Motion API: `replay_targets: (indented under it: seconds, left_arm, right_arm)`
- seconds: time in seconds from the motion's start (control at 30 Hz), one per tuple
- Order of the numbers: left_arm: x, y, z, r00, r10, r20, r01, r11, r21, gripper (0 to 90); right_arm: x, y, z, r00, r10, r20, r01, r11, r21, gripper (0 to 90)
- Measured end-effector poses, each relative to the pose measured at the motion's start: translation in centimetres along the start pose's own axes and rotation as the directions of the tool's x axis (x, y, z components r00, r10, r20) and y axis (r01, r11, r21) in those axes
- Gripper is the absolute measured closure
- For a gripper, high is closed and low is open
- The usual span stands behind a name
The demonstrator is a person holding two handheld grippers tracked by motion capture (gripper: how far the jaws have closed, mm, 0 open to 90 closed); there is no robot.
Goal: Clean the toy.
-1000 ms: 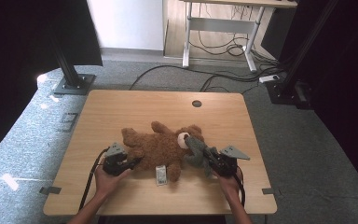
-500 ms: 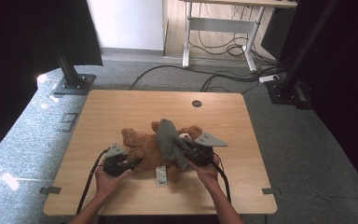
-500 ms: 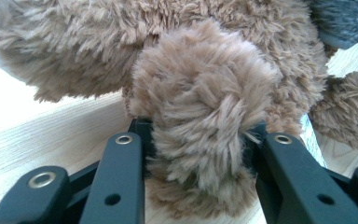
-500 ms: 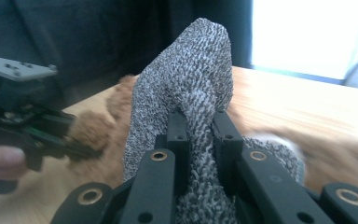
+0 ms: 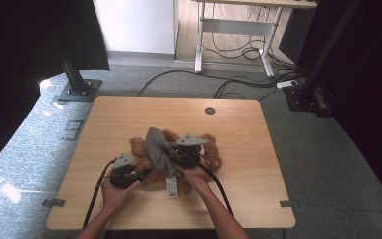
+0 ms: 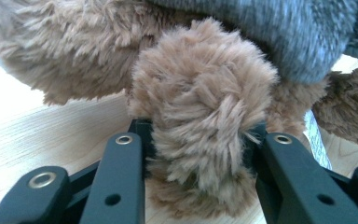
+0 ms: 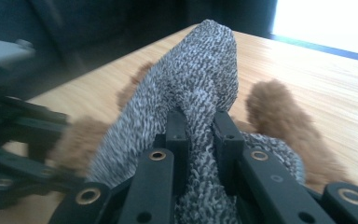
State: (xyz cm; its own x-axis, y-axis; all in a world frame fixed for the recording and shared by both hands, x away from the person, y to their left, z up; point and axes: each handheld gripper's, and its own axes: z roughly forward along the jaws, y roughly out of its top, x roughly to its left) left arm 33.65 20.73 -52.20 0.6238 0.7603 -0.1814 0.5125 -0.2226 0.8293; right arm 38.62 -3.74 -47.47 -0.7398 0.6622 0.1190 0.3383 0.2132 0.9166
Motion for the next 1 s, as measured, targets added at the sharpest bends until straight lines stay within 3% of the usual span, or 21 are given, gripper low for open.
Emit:
replay_targets:
  seconds: [0.13,0.27,0.37,0.47,0.57,0.67,0.8,0.83,0.9,1.0]
  left_arm:
    - [-0.1,0.0,0.0,1.0,0.003,-0.005,-0.003,1.0,0.002,63.3]
    - [0.0,-0.1,-0.1,1.0,0.0,-0.001,0.0,1.0,0.004,63.2]
    - [-0.3,-0.1,0.0,1.0,0.005,0.003,-0.005,1.0,0.005,63.1]
    - [-0.4,-0.1,0.1,1.0,0.005,0.002,-0.006,0.9999,0.012,63.1]
    - [-0.4,-0.2,0.1,1.0,0.004,0.002,-0.004,0.9999,0.011,63.0]
    - [-0.3,-0.2,0.1,1.0,-0.002,0.002,0.002,0.9999,0.011,63.0]
    - [-0.2,-0.2,0.1,0.9998,-0.017,0.011,0.017,0.9998,0.008,62.6]
    - [-0.2,-0.2,0.1,0.9998,-0.017,0.011,0.017,0.9998,0.008,62.6]
    - [-0.2,-0.2,0.2,0.9998,-0.018,0.01,0.018,0.9998,0.005,62.6]
    - [-0.2,-0.2,0.2,0.9997,-0.02,0.011,0.02,0.9998,0.006,62.6]
  right_arm:
    - [-0.7,-0.4,-0.9,0.9981,-0.003,0.062,0.003,1.0,-0.002,80.1]
    - [-2.4,-1.3,-3.1,0.9843,0.004,0.176,-0.004,1.0,-0.004,80.2]
    - [-3.6,-2.3,-4.9,0.9856,0.061,0.158,-0.056,0.998,-0.038,80.3]
    - [-3.4,-2.7,-6.3,0.9819,0.056,0.181,-0.041,0.995,-0.088,80.3]
    - [-3.6,-2.9,-8.0,0.9729,0.067,0.222,-0.035,0.989,-0.142,80.3]
    - [-4.7,-3.0,-9.5,0.9588,0.09,0.269,-0.048,0.986,-0.159,80.3]
    - [-6.7,-4.3,-11.0,0.9425,0.106,0.317,-0.073,0.991,-0.115,80.3]
    - [-6.7,-4.3,-11.0,0.9425,0.106,0.317,-0.073,0.991,-0.115,80.3]
    - [-7.7,-5.8,-11.5,0.9314,0.135,0.338,-0.112,0.99,-0.085,80.3]
    - [-8.2,-6.7,-11.7,0.9261,0.149,0.347,-0.13,0.989,-0.077,80.3]
